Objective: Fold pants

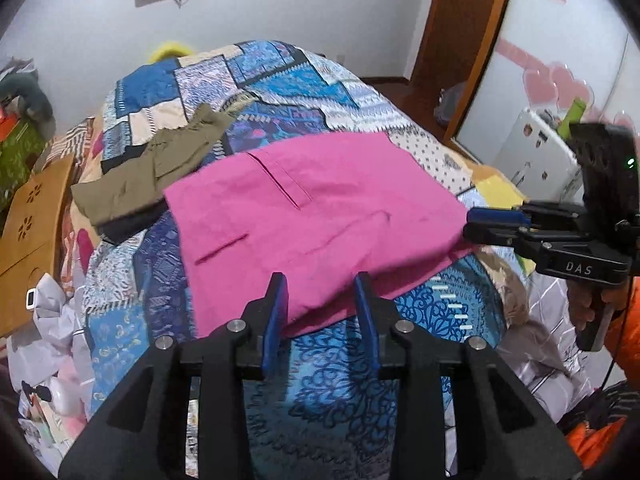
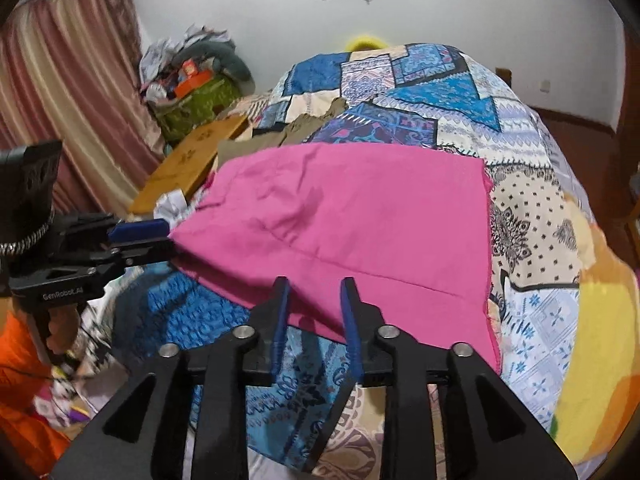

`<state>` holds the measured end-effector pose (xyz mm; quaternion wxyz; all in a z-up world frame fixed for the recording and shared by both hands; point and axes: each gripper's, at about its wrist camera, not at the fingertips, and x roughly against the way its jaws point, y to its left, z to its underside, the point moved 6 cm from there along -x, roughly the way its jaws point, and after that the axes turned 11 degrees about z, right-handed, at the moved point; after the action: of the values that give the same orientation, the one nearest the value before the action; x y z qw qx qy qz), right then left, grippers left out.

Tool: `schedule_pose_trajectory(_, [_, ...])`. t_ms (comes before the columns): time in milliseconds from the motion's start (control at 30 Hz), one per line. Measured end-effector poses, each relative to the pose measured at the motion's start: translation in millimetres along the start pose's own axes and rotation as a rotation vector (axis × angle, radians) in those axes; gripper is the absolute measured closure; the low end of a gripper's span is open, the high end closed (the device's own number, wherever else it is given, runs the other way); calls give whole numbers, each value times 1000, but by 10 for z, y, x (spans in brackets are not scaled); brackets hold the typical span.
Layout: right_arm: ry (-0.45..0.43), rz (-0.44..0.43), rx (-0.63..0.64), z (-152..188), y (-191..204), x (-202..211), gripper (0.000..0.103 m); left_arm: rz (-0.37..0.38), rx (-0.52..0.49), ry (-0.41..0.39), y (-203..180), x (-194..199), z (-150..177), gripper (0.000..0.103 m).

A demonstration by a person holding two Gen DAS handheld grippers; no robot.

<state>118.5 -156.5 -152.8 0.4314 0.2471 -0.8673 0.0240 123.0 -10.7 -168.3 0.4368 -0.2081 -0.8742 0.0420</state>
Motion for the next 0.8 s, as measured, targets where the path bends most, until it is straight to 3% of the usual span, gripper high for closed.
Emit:
schedule_pose_trajectory(167, [6,-27,-42,-104,30,-71,75,-24,27,-75,144,188,-218,59])
schedule_pose_trajectory(267, [7,-40,-65,-201,61,-152,75,-35,35,-81,207,159,-331,58])
schedule_pose_trajectory(500, [37,-56,-49,-227,238,-400,65,37,76,7,233,-278,-386,56])
schedule_pose_trajectory(667, [58,-43,-22,-32,179,-478,65,1,37,86,248,-571,-145,54])
schedule_pose_trajectory(767, [32,-2,1,50,99,-389,65,-4,12,73,264,-562,-31,53])
schedule_pose_trajectory(800, [23,27,13,73,63,-361,65,-19,6,68,279,-537,-10,44])
